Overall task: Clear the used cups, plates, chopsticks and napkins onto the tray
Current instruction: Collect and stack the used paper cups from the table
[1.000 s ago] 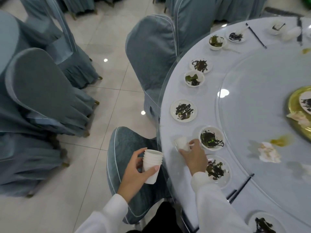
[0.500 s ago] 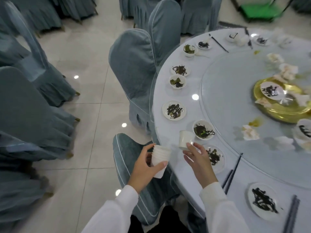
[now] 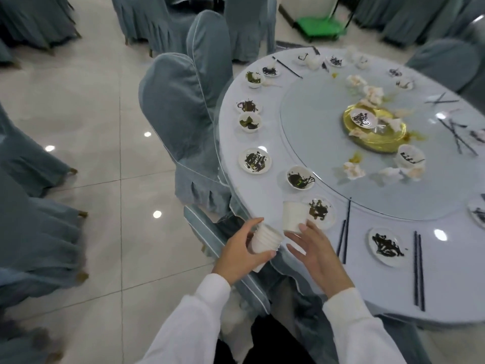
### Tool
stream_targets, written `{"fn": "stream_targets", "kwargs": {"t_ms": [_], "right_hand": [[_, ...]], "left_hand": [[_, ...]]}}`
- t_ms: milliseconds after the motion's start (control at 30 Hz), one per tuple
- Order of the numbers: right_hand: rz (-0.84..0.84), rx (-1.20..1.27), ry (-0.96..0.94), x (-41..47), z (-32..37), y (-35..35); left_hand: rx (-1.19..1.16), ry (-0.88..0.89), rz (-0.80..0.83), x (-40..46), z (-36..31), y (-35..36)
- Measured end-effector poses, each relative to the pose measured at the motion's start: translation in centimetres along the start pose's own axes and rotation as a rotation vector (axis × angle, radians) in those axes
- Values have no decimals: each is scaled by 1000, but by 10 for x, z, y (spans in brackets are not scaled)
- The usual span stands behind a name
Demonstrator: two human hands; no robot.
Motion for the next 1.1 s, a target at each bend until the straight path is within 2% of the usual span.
{"fn": "stream_targets", "kwargs": {"t_ms": [233,467,633,1100], "right_hand": [[-29,187,-64,-31,9,-6],[-20,-64,-147,-28,21,-25],[17,-119,-109,-18,22,-27],[57,-338,-158,-14,31,-34]], "left_hand": [[20,17,113,-8,-9,16],[49,-5,121,-11,-27,27],[101,-18,107,-13,-37,36],[137,-35,74,-9,-38,53]]}}
Point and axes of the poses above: each hand's wrist, its own x-axis towards the middle knuckle, its own y-axis out of the palm, z = x × y, the point moved 7 cm from there along x, towards the middle knuckle, and after that the axes turned 8 degrees about z, right-handed, at the moved point
